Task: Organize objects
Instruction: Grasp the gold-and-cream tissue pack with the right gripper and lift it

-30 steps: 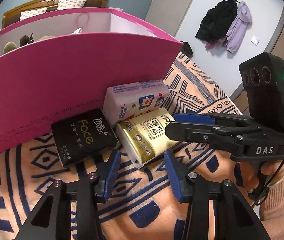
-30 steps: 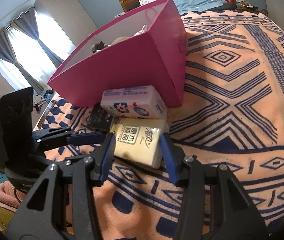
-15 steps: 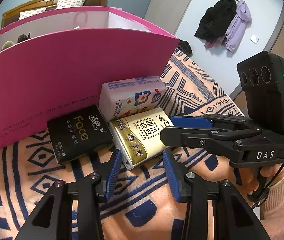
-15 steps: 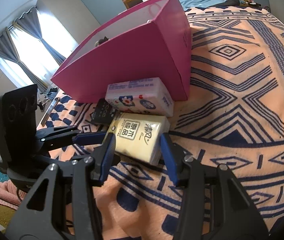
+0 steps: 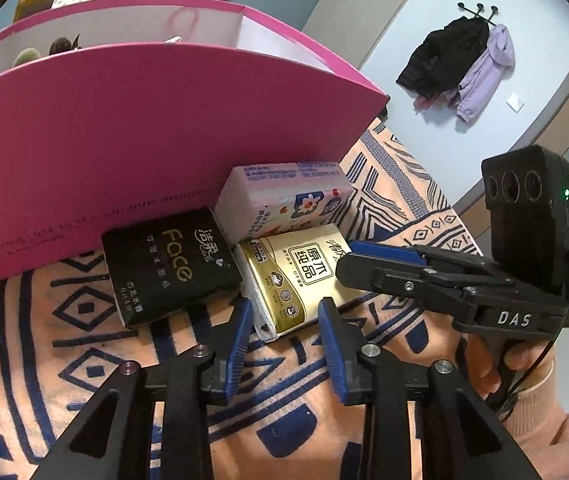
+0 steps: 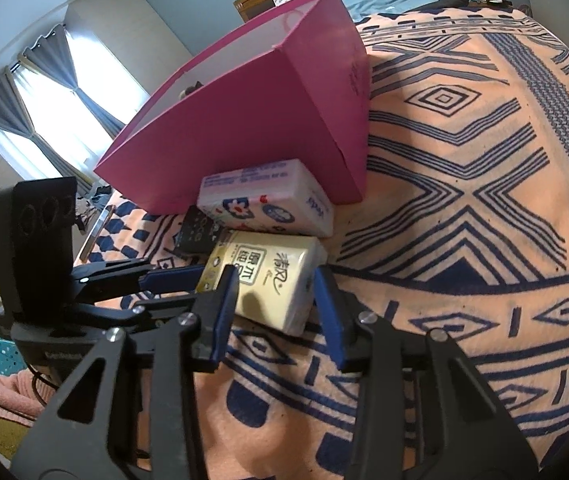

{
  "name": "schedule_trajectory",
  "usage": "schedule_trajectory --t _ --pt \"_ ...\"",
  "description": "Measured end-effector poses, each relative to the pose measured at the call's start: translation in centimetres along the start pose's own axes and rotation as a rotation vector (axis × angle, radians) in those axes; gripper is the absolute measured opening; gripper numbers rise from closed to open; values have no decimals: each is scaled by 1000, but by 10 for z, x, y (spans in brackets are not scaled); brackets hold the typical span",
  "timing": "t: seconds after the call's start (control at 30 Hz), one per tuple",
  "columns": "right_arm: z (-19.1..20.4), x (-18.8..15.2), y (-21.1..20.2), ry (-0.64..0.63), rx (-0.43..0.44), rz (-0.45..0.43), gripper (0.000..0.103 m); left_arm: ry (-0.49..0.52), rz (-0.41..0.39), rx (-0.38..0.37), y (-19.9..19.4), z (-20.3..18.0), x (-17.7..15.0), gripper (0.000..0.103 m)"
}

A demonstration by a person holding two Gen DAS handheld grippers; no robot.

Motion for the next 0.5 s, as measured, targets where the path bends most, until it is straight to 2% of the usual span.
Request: schedule_trajectory --t 0.2,0.5 --pt "-1 0 3 -1 -6 5 34 -1 2 7 2 -1 1 33" --pt "7 0 -5 -33 -13 -8 34 34 5 21 -6 -2 -2 34"
Point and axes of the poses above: each gripper's, at about its wrist camera, not at the fingertips, and y roughly the way its jaws point, z to its left, x to its top, the point moved 5 cm from there along y, roughly the way its jaws point, and after that the axes turned 4 degrees about -z, right-handed, at the moved point
